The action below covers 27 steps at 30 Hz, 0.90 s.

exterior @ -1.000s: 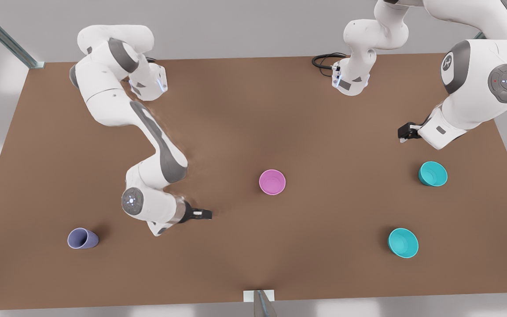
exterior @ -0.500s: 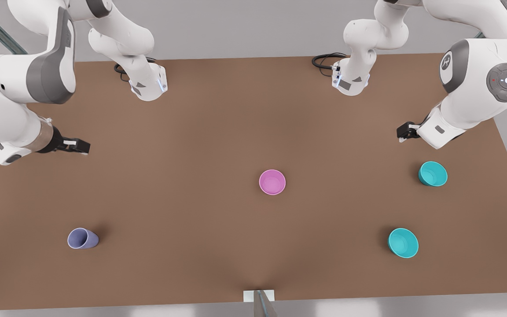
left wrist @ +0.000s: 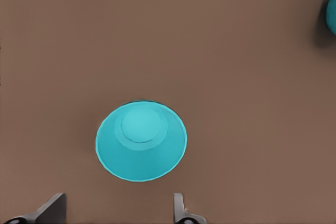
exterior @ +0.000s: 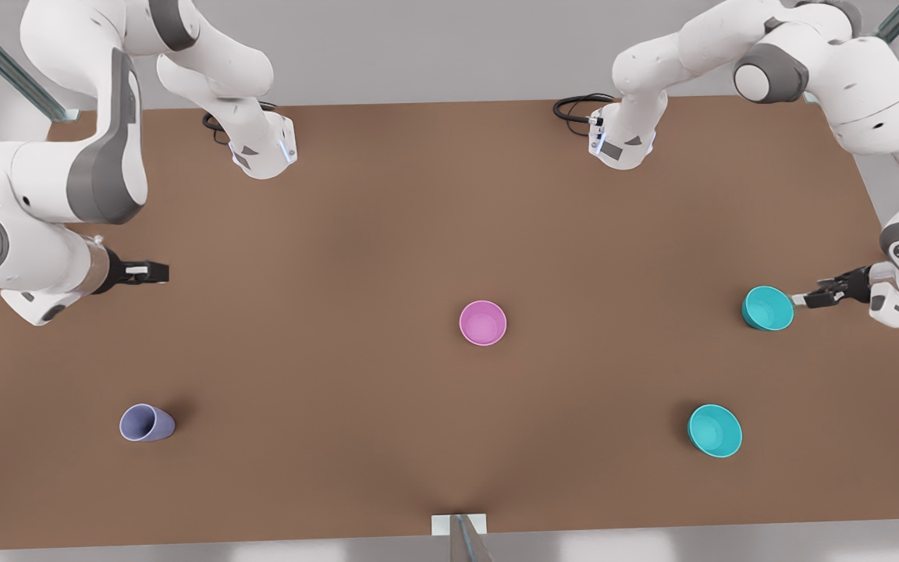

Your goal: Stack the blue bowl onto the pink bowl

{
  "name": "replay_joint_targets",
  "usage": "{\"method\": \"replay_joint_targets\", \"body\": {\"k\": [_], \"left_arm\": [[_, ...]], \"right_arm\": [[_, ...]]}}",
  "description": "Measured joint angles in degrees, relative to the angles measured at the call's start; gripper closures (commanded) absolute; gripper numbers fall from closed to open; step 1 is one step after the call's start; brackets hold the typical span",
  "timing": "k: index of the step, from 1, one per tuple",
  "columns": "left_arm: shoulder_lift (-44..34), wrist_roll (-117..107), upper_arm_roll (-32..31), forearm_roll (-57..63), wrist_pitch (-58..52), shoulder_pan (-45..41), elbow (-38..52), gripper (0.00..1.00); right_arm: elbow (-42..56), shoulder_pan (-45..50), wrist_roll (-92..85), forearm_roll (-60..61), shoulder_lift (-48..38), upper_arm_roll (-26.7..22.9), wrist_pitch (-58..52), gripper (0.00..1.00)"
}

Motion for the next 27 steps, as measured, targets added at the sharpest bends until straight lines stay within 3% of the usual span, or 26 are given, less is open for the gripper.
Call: {"method": "replay_joint_targets", "body": {"k": [9,10,11,13,16,17,23,27], "left_arm": [[7.0,16.5,0.0,-4.2,10.3,1.0,-2.5,0.0],[7.2,17.9,0.0,-4.3,10.8,1.0,-2.7,0.13],[7.3,19.2,0.0,-4.4,11.2,1.0,-2.8,0.37],[7.6,21.6,0.0,-4.5,11.8,0.9,-2.8,0.5],[7.9,24.7,0.0,-4.6,12.3,0.8,-2.9,0.56],[8.0,25.6,0.0,-4.6,12.4,0.8,-2.9,0.76],[7.4,29.3,0.0,-4.4,12.7,0.0,-2.8,0.79],[-1.7,28.2,0.1,-3.6,8.2,-9.5,-4.7,0.79]], "right_arm": [[0.3,0.0,-2.5,-1.2,1.6,0.0,-0.1,0.0],[0.3,0.0,-2.7,-1.2,1.7,0.0,-0.1,0.0],[0.3,0.0,-2.9,-1.2,1.8,0.1,-0.1,0.0],[0.3,0.1,-3.3,-1.2,2.1,0.1,-0.1,0.0],[0.3,0.1,-3.8,-1.3,2.2,0.1,-0.1,0.0],[0.3,0.1,-3.9,-1.3,2.2,0.1,-0.1,0.0],[0.3,0.0,-4.7,-1.3,2.5,0.1,-0.1,0.0],[0.3,0.0,-5.0,-1.3,2.6,0.1,-0.1,0.0]]}}
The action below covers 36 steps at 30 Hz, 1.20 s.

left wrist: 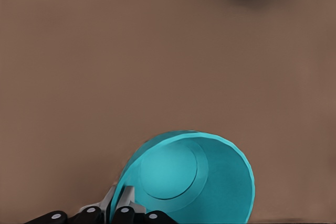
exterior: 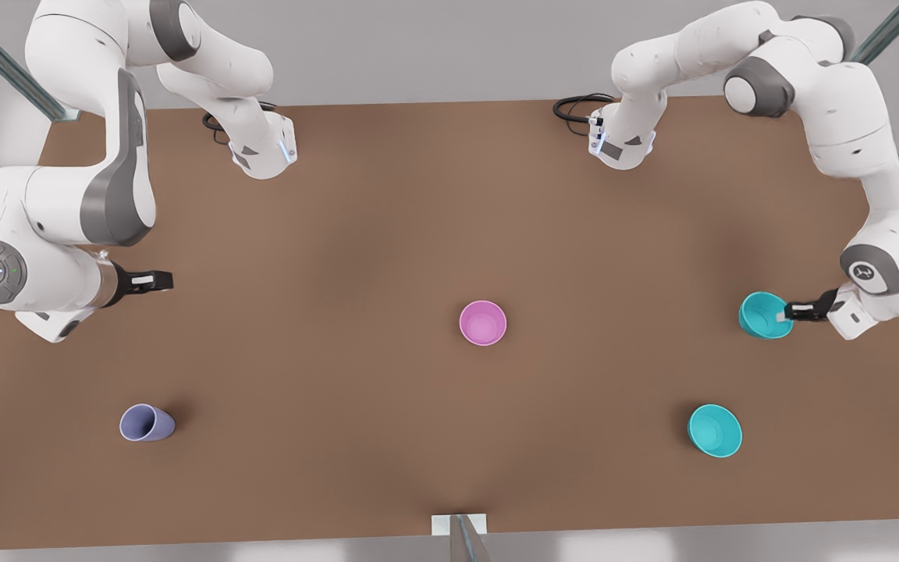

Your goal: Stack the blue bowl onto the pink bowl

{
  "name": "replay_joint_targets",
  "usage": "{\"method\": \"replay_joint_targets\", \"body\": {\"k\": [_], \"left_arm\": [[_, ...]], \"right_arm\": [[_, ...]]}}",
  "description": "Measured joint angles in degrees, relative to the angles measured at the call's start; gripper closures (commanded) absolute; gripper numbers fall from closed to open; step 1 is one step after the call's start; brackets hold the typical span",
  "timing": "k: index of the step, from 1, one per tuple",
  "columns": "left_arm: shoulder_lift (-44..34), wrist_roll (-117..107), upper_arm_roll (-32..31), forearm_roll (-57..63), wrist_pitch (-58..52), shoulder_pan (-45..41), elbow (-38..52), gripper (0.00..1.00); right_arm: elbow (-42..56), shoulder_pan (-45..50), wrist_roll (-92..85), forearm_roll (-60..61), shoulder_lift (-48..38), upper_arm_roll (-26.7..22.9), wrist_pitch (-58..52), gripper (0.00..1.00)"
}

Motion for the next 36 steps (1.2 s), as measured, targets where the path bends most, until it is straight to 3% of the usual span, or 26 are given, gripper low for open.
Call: {"method": "replay_joint_targets", "body": {"k": [4,9,12,19,22,36], "left_arm": [[-7.3,-6.2,-0.4,0.7,-5.6,-24.6,-2.0,0.79],[6.7,-19.7,-10.5,0.1,-8.3,-38.4,18.3,0.79],[10.9,-29.3,-12.4,-0.2,-6.6,-44.3,21.8,0.79],[11.3,-47.4,-13.2,0.0,-2.4,-45.6,21.6,0.79],[8.9,-52.7,-12.7,0.4,-1.4,-45.5,17.0,0.79],[7.1,-68.0,-12.5,1.6,4.9,-44.5,11.3,0.79]], "right_arm": [[0.0,0.1,-0.3,0.0,0.1,0.0,0.0,0.0],[0.0,0.1,-0.5,0.0,0.2,0.1,-0.1,0.0],[0.0,0.2,-0.5,0.0,0.4,0.1,-0.1,0.0],[0.0,0.9,-0.7,-0.2,0.6,0.1,-0.3,0.0],[0.0,0.9,-0.7,-0.2,0.9,0.1,-0.3,0.0],[0.0,1.6,-0.8,-0.2,1.4,0.1,-0.2,0.0]]}}
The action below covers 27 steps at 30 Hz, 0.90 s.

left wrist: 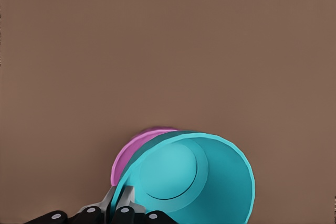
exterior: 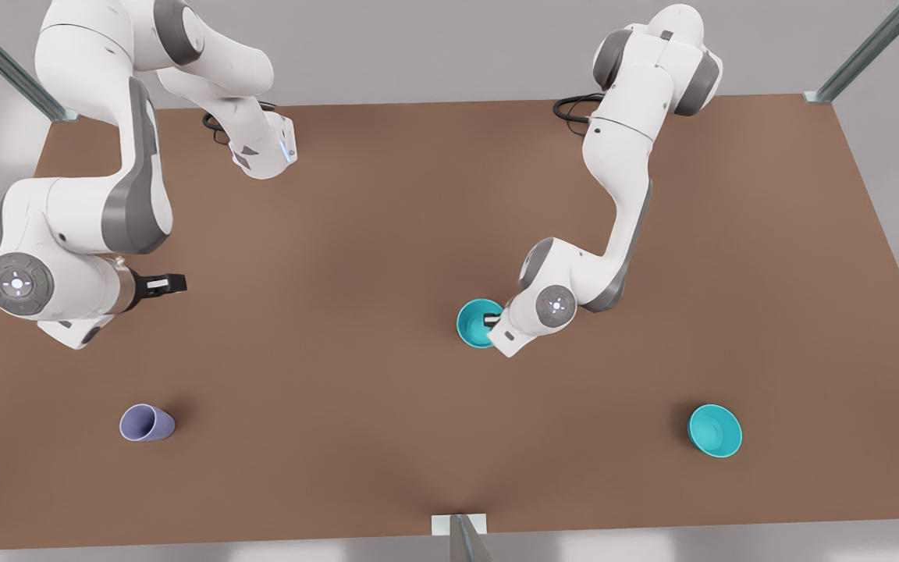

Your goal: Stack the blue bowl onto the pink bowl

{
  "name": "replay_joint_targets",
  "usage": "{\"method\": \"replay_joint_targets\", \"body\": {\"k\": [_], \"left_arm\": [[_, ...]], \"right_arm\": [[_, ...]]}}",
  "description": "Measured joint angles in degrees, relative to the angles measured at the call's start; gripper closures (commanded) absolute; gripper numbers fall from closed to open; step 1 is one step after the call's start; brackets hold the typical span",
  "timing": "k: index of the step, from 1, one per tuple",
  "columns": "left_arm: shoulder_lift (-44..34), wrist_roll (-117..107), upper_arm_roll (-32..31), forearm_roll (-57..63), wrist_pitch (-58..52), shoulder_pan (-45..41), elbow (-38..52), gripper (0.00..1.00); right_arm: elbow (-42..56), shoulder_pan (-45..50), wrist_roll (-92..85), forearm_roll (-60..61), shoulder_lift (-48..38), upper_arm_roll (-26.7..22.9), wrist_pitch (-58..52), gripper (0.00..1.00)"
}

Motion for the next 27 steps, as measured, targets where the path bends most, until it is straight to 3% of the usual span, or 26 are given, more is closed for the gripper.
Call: {"method": "replay_joint_targets", "body": {"k": [8,9,10,14,16,20,21,23,25,27], "left_arm": [[-0.7,-4.6,0.0,-0.1,0.5,0.0,-1.9,0.79],[-0.7,-5.0,0.0,-0.1,0.6,0.0,-2.2,0.59],[-0.7,-5.3,0.0,-0.3,0.8,0.0,-2.4,0.0],[-3.8,-4.5,2.3,-2.2,0.1,-0.1,-3.7,0.0],[-9.9,-4.3,7.3,-1.5,-5.4,-0.2,-1.0,0.0],[-15.9,-2.7,12.5,7.7,-24.5,0.0,17.2,0.0],[-18.7,-1.6,9.0,10.1,-28.2,2.5,17.8,0.0],[-27.0,0.5,-7.1,14.1,-31.9,18.1,10.9,0.0],[-29.7,2.4,-12.7,16.5,-34.3,25.1,8.7,0.0],[-30.1,4.0,-14.2,17.9,-36.0,26.4,8.1,0.0]], "right_arm": [[0.0,0.1,0.0,0.0,0.1,0.0,0.0,0.0],[0.0,0.1,0.0,0.0,0.1,0.0,0.0,0.0],[0.0,0.1,0.0,0.0,0.1,0.0,0.0,0.0],[0.0,0.1,-0.1,0.0,0.2,0.0,0.1,0.0],[0.0,0.1,-0.1,0.0,0.2,0.0,0.1,0.0],[0.0,0.1,-0.1,0.0,0.2,0.0,0.1,0.0],[0.0,0.1,-0.1,0.0,0.2,0.0,0.1,0.0],[0.0,0.1,-0.1,0.0,0.2,0.0,0.1,0.0],[0.0,0.1,-0.1,0.0,0.2,0.0,0.1,0.0],[0.0,0.1,-0.1,0.0,0.2,0.0,0.2,0.0]]}}
